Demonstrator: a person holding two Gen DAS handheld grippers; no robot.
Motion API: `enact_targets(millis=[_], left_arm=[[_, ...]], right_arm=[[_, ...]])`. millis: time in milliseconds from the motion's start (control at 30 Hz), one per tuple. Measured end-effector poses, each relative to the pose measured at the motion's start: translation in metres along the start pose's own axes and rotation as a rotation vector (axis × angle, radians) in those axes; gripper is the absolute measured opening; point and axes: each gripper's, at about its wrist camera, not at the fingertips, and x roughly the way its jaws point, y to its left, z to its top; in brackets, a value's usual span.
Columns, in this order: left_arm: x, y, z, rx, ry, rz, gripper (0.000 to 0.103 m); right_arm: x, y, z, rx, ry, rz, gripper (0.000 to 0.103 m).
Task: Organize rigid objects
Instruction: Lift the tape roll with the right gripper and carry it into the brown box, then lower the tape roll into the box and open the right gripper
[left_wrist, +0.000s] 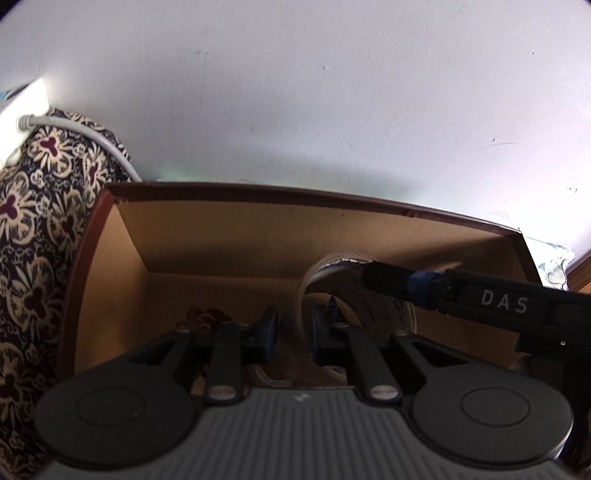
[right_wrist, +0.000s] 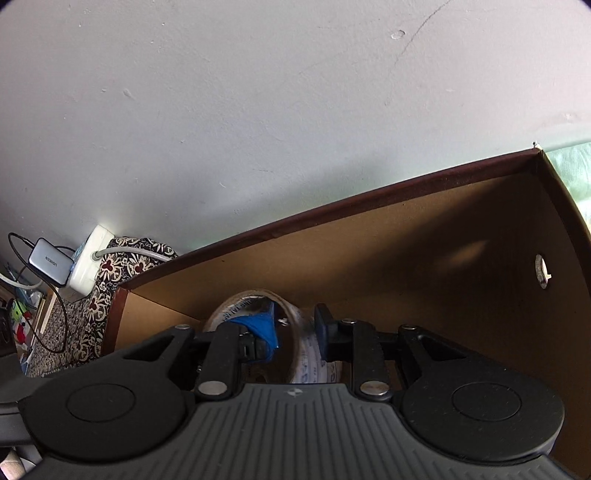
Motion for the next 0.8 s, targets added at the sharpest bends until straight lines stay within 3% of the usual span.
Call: enact_targets(millis=[100, 233, 333, 400, 500, 800], left_arm=[[-0.005, -0.005, -0.001, 0.026, -0.043, 0.040, 0.022], [-0.008, -0.010, -0.003, 0.050, -0.058, 0.060, 0.023], [-0.008, -0.020, -0.005, 0.089, -0.076, 0.092, 0.024], [-0.012, -0.028, -0.008, 0.115, -0.098, 0.123, 0.033], [-0.016, -0.042, -0.012, 0.152, -0.118, 0.168, 0.036], [-0.045, -0.066, -0.041, 0.254, -0.097, 0.264, 0.047]], right_arm=[[-0.010, -0.004, 0.005, 0.032, -0.055, 0.027, 0.008], [-0.021, 0.000, 0.007, -0.003, -0.079, -0.004, 0.008], [-0.029, 0.009, 0.003, -0.079, -0.082, -0.077, 0.009], [-0.035, 0.010, 0.000, -0.100, -0.078, -0.102, 0.009], [-0.039, 0.010, -0.005, -0.110, -0.050, -0.125, 0.009], [-0.055, 0.015, -0.026, -0.191, -0.030, -0.197, 0.009]])
